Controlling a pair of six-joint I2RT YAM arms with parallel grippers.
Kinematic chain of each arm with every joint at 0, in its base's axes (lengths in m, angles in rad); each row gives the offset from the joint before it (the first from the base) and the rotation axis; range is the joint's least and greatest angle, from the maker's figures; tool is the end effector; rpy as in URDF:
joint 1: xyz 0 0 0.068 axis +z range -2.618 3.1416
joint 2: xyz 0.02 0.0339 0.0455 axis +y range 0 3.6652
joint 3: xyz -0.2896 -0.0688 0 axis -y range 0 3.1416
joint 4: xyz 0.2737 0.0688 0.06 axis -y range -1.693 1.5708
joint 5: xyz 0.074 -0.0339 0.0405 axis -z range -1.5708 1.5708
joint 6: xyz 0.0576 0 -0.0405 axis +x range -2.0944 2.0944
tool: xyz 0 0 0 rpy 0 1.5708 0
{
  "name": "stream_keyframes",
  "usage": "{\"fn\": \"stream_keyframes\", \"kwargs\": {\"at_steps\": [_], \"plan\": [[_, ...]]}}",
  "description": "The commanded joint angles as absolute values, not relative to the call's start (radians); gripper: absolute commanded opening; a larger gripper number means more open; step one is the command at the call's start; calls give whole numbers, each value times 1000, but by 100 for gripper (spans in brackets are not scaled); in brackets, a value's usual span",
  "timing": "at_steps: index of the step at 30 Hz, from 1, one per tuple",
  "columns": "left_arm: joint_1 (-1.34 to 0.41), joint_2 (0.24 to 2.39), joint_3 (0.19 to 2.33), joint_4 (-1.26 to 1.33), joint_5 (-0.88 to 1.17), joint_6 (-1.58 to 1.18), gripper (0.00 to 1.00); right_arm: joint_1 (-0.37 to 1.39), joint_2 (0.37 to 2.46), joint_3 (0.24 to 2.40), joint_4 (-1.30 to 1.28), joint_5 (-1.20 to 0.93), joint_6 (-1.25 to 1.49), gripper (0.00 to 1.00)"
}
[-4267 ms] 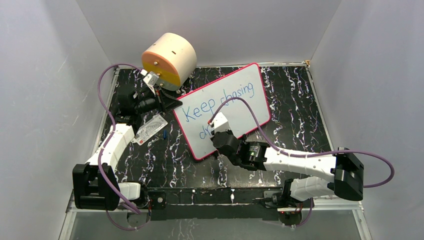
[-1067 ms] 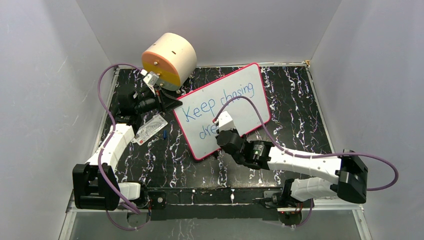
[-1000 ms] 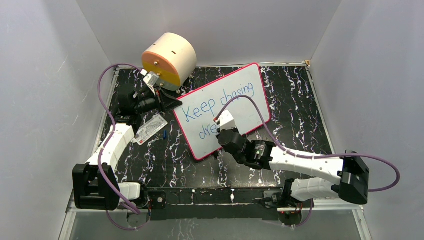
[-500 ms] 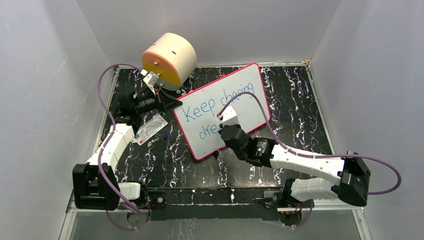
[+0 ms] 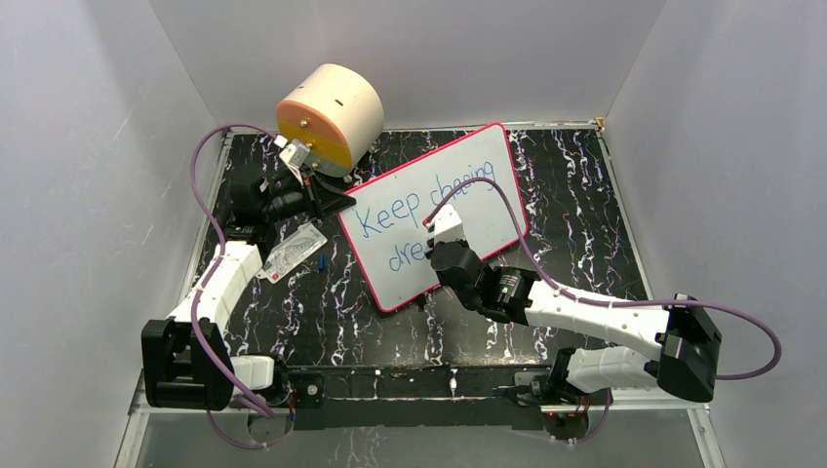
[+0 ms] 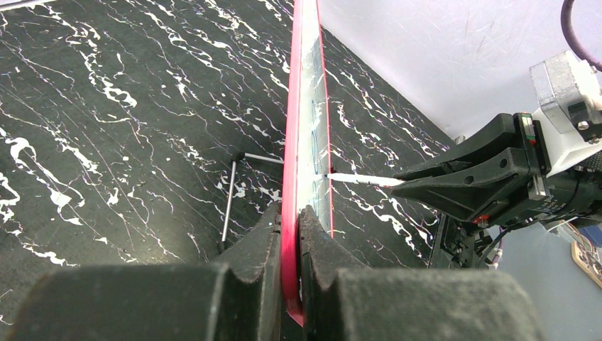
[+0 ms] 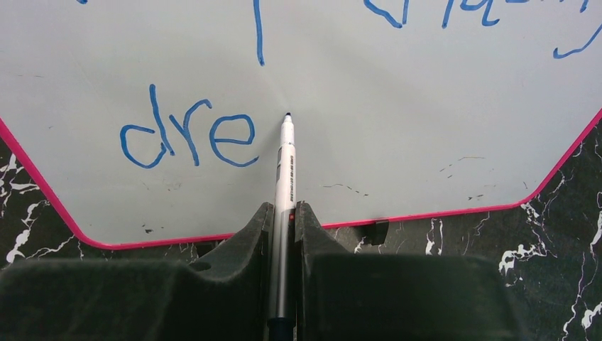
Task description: Write a sentence on the whiteboard
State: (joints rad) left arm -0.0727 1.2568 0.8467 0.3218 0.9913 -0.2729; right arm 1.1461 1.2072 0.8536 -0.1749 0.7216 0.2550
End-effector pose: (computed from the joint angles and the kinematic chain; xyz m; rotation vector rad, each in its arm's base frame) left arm 0.3063 -0.0706 0.3255 0.6094 1.6215 -1.0712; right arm 0.1566 0.2538 0.2866 -0.4516 1.9096 0.1565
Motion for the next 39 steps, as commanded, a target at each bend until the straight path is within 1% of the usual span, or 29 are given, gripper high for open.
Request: {"fn": "stream_keyframes", "kwargs": {"at_steps": [1, 18, 39], "plan": [[-102, 1283, 830, 255, 985, -176, 0, 1142, 1193, 851, -89, 712, 227, 0], [-101, 1282, 831, 253, 985, -176, 0, 1142, 1208, 849, -126, 612, 228, 0], [-101, 1280, 830, 251, 983, -175, 0, 1143, 1224, 828, -221, 591, 253, 0]]}}
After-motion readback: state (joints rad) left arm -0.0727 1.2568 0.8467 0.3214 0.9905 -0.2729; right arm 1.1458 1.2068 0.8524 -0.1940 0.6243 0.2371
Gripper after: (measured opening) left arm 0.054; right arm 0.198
